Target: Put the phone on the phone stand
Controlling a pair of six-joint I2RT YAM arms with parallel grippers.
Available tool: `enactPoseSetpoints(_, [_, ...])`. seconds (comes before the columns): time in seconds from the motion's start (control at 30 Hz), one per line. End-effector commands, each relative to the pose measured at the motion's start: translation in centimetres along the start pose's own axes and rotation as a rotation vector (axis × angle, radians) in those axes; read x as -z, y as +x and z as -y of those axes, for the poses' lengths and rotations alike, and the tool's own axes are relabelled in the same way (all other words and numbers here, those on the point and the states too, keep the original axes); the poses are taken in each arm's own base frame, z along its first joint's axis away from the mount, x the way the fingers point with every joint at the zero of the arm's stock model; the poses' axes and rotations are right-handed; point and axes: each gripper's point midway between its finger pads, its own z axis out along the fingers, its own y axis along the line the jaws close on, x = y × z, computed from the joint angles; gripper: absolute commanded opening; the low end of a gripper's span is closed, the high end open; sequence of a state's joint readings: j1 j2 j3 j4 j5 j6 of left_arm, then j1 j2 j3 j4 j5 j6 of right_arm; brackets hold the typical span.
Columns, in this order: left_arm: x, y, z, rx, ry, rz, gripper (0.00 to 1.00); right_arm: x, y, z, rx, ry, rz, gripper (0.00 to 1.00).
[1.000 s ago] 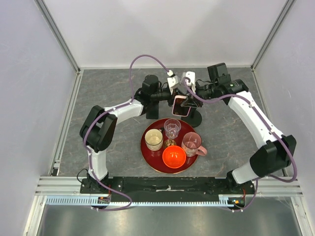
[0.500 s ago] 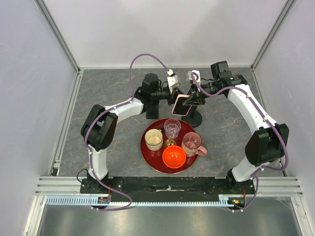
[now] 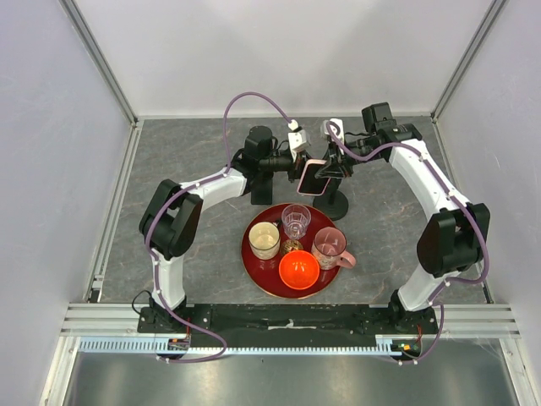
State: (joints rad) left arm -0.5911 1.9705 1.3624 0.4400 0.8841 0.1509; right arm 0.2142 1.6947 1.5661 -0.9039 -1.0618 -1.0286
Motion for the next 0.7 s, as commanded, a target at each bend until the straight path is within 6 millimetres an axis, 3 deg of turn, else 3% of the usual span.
enactPoseSetpoints(0.0, [-0.3, 0.1, 0.0, -0.001, 0.015, -0.009, 0.02, 1.4, -3.7, 1.0, 0.083, 0.028, 0.081, 0.00])
enactPoseSetpoints(0.1, [0.1, -0.1, -1.2, 0.031, -0.048, -0.003, 0.02, 1.7, -3.0, 1.5, -0.004, 0.095, 0.031, 0.00])
enactPoseSetpoints(0.13, [0.6, -0.3, -1.9, 0.037, -0.076, 0.009, 0.02, 1.4, -1.7, 1.4, -0.060, 0.119, 0.010, 0.00])
enactPoseSetpoints(0.2, [1.1, -0.9, -2.5, 0.060, -0.110, 0.030, 0.02, 2.3, -3.2, 1.8, -0.003, 0.201, 0.035, 0.00])
enactPoseSetpoints(0.23, [1.5, -0.6, -2.7, 0.067, -0.130, 0.034, 0.02, 2.1, -2.0, 1.4, -0.090, 0.222, 0.027, 0.00])
enactPoseSetpoints(0.33, [2.1, -1.1, -3.8, 0.060, -0.221, 0.060, 0.02, 3.2, -2.0, 1.7, -0.172, 0.322, -0.007, 0.00])
enactPoseSetpoints(0.47, [3.4, -2.0, -5.5, 0.083, -0.377, 0.114, 0.02, 4.2, -1.8, 2.8, -0.325, 0.529, -0.080, 0.00])
enactPoseSetpoints(0.57, [5.0, -2.2, -6.8, 0.100, -0.539, 0.141, 0.02, 5.6, -0.7, 3.3, -0.441, 0.720, -0.152, 0.00])
enactPoseSetpoints(0.6, [5.9, -2.7, -7.8, 0.092, -0.624, 0.167, 0.02, 7.0, 0.2, 4.0, -0.457, 0.840, -0.192, 0.00])
enactPoseSetpoints(0.63, [6.5, -2.6, -7.5, 0.098, -0.662, 0.176, 0.02, 7.1, 1.4, 3.5, -0.479, 0.869, -0.222, 0.00])
enactPoseSetpoints(0.67, [7.0, -2.8, -7.6, 0.096, -0.702, 0.187, 0.02, 7.5, 1.2, 3.0, -0.485, 0.919, -0.223, 0.00])
